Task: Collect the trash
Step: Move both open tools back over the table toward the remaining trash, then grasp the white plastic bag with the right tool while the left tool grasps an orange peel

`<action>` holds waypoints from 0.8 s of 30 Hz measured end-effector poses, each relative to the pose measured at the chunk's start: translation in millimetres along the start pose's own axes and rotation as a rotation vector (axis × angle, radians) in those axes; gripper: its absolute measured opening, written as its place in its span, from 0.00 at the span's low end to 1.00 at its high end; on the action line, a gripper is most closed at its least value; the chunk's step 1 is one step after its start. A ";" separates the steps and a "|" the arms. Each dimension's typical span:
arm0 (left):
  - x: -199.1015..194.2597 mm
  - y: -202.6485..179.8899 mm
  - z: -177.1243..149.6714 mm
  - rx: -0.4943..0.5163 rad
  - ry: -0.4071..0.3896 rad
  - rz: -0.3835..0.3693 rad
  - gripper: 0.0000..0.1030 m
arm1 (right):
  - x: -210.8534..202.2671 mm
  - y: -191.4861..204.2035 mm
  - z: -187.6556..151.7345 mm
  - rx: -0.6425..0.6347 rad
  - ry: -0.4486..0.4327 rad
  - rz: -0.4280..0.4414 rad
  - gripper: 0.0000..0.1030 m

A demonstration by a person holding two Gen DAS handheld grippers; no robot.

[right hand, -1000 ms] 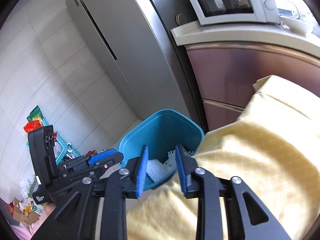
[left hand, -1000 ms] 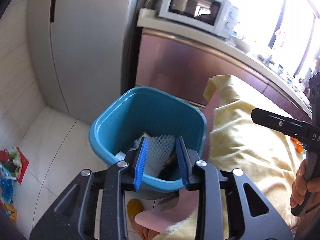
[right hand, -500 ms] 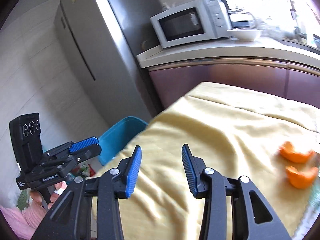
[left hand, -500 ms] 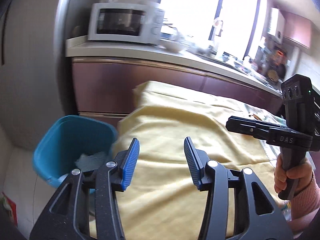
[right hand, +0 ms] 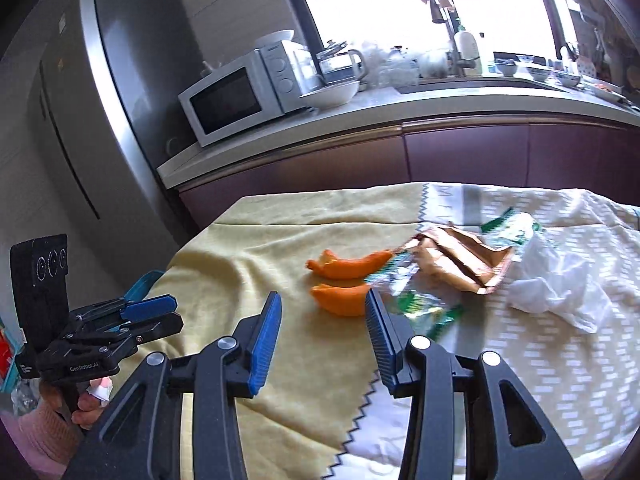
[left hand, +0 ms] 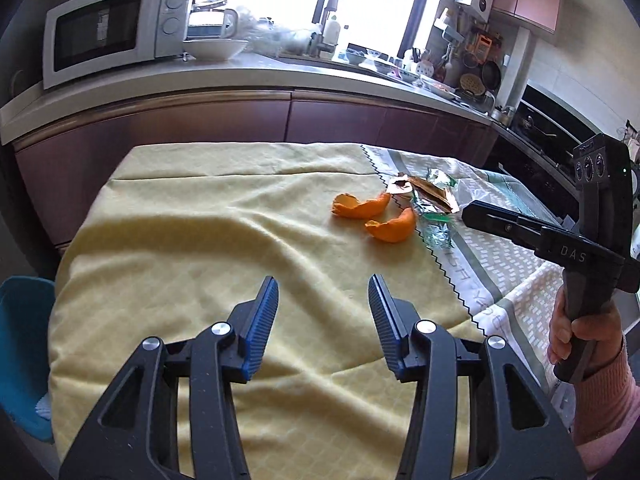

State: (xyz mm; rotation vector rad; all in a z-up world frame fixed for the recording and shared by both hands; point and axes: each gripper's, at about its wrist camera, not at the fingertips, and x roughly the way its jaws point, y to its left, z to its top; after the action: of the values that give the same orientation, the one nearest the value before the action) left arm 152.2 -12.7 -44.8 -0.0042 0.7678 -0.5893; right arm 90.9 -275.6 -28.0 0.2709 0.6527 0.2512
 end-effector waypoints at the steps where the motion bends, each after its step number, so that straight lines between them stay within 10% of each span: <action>1: 7.2 -4.2 4.2 0.008 0.010 -0.009 0.45 | -3.6 -10.4 -0.4 0.015 -0.007 -0.019 0.40; 15: 93.7 -60.9 40.0 0.067 0.132 0.016 0.47 | -27.9 -133.9 8.7 0.157 -0.070 -0.277 0.58; 24: 127.6 -66.1 51.9 0.035 0.186 -0.018 0.47 | -6.2 -169.9 4.8 0.243 -0.011 -0.217 0.58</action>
State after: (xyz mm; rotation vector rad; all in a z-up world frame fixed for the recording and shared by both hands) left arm 225.5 -143.1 -76.2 0.0769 0.9383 -0.6260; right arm 113.6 -437.2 -76.0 0.4304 0.6966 -0.0388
